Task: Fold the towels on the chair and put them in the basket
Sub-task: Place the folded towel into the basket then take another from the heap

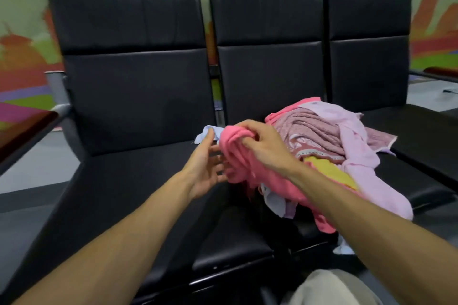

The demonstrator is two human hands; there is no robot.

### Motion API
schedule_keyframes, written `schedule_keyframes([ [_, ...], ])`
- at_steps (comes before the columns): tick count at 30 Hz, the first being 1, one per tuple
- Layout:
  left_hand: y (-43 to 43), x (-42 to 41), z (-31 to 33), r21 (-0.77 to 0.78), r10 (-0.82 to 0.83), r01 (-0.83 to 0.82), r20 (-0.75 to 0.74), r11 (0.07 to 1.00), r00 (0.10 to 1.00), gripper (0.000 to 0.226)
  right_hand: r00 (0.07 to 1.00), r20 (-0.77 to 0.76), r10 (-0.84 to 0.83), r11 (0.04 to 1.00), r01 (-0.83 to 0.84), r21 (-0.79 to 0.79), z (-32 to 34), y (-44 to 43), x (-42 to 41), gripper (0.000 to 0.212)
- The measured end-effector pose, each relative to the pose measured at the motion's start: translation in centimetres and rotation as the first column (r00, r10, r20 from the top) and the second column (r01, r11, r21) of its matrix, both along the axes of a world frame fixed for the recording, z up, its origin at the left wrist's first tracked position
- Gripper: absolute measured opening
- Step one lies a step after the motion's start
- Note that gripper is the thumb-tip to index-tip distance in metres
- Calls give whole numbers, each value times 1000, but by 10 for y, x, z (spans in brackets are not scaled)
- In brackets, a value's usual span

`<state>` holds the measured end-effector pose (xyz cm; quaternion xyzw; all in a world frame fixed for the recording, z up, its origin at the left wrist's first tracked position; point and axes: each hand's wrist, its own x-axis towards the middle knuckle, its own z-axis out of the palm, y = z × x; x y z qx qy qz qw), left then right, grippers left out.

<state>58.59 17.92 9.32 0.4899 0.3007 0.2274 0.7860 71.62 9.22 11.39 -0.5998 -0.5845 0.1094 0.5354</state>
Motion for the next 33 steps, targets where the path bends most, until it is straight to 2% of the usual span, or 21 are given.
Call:
schedule_keyframes([
  [2,-2,-24,2,-29,59,-57,71,998,996,36,993,46,109,991,-105,-87,-7,8,-28,26],
  [4,2,-49,-4,0,183,-184,78,983,980,19,988,86,131,981,-116,-156,-17,18,-49,22],
  [6,13,-75,-15,53,308,-311,63,949,949,21,983,37,181,966,-170,-194,-24,25,-66,18],
  [9,38,-118,-28,77,452,-458,83,886,888,18,956,-71,286,923,-295,-248,-31,37,-82,25],
  [12,64,-158,-43,156,591,-593,63,790,804,17,965,-115,236,898,-262,-355,-49,55,-81,18],
  [13,71,-168,-53,220,619,-608,25,763,785,17,976,-73,206,888,-218,-405,-58,58,-79,16],
  [15,80,-185,-73,374,622,-555,-82,743,779,20,983,99,155,884,-93,-457,-79,64,-72,15],
  [18,90,-198,-92,628,580,-324,-255,708,774,28,922,335,195,835,23,-549,-104,66,-68,20],
  [20,94,-202,-96,791,620,-138,-344,596,705,29,834,464,299,797,50,-603,-110,72,-72,29],
  [21,93,-202,-97,851,670,-36,-385,523,634,30,809,495,316,794,59,-605,-111,76,-75,31],
  [22,91,-203,-95,898,721,53,-384,436,576,30,799,510,319,797,65,-600,-113,81,-79,35],
  [23,89,-203,-94,930,750,129,-355,344,559,30,799,511,317,797,68,-600,-115,84,-84,39],
  [24,87,-203,-92,941,743,186,-336,281,578,31,807,498,317,793,62,-606,-116,89,-88,45],
  [25,85,-203,-90,932,704,246,-363,267,611,35,817,479,321,782,57,-621,-115,92,-93,49],
  [26,84,-204,-89,899,649,320,-437,298,623,45,826,459,328,765,53,-642,-116,95,-95,49],
  [28,88,-208,-91,775,547,512,-628,371,553,56,815,433,385,709,39,-704,-112,98,-100,32],
  [29,90,-211,-93,720,526,572,-686,393,503,49,809,419,412,687,26,-726,-108,97,-103,28],
  [30,92,-214,-95,704,524,584,-701,404,483,35,828,376,415,672,-2,-740,-107,98,-102,30],
  [31,95,-214,-95,737,546,548,-669,397,505,21,876,278,395,670,-67,-739,-103,95,-102,31],
  [33,104,-211,-97,875,638,310,-483,372,600,5,966,-47,253,708,-218,-672,-99,92,-98,28],
])
